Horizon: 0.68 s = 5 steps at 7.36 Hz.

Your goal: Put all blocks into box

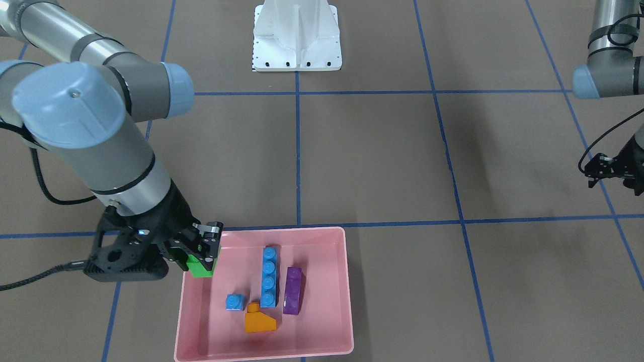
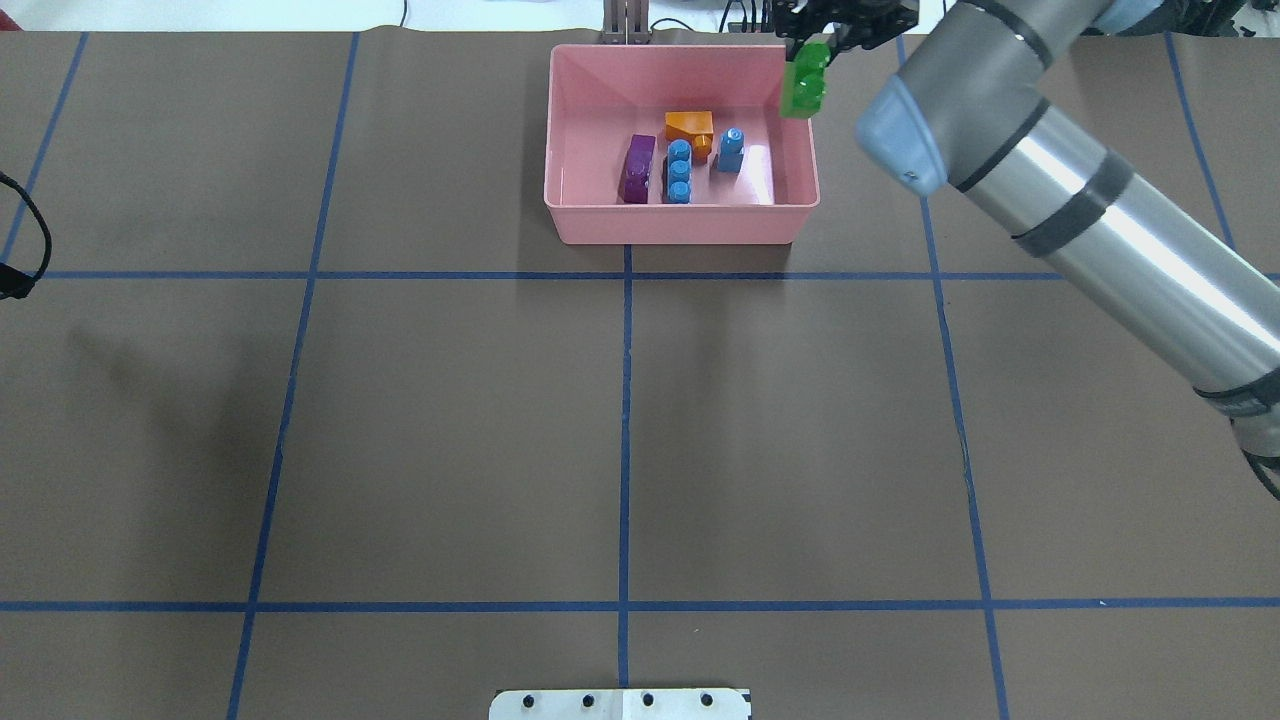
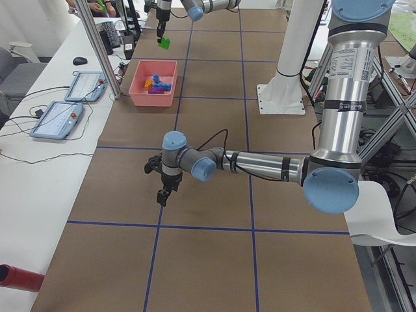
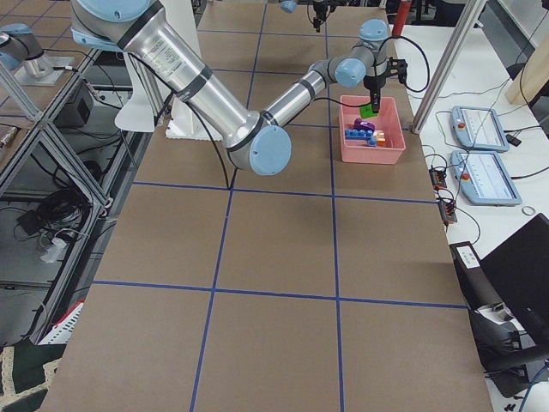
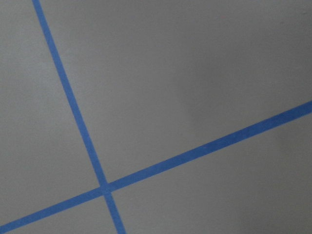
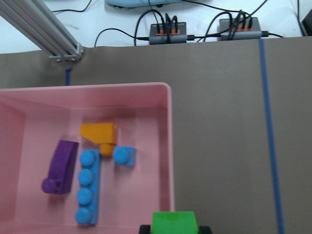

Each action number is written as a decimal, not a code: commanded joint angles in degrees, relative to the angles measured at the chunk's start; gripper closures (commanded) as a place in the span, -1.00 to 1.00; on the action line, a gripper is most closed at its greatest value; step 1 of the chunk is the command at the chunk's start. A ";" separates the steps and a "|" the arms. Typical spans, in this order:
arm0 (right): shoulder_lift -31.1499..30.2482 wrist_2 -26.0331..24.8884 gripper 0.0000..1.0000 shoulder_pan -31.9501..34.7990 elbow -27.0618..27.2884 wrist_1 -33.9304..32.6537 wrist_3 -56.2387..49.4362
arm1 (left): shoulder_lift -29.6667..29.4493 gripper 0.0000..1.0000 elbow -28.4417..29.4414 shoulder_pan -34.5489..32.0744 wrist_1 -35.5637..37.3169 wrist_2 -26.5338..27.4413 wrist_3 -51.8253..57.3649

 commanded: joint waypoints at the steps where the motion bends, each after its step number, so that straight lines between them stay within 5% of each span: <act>1: 3.18 -1.44 1.00 -1.24 -9.21 8.29 1.37 | 1.68 -1.00 2.16 -1.85 -7.44 -1.37 0.27; 2: 3.62 -1.44 -0.98 -1.24 -9.75 8.23 2.24 | 1.78 -1.00 2.17 -1.94 -7.56 -1.28 0.27; 5: 3.63 2.41 -1.00 1.91 -7.57 4.56 -2.39 | 2.04 -1.00 3.22 -3.07 -7.47 -0.92 0.27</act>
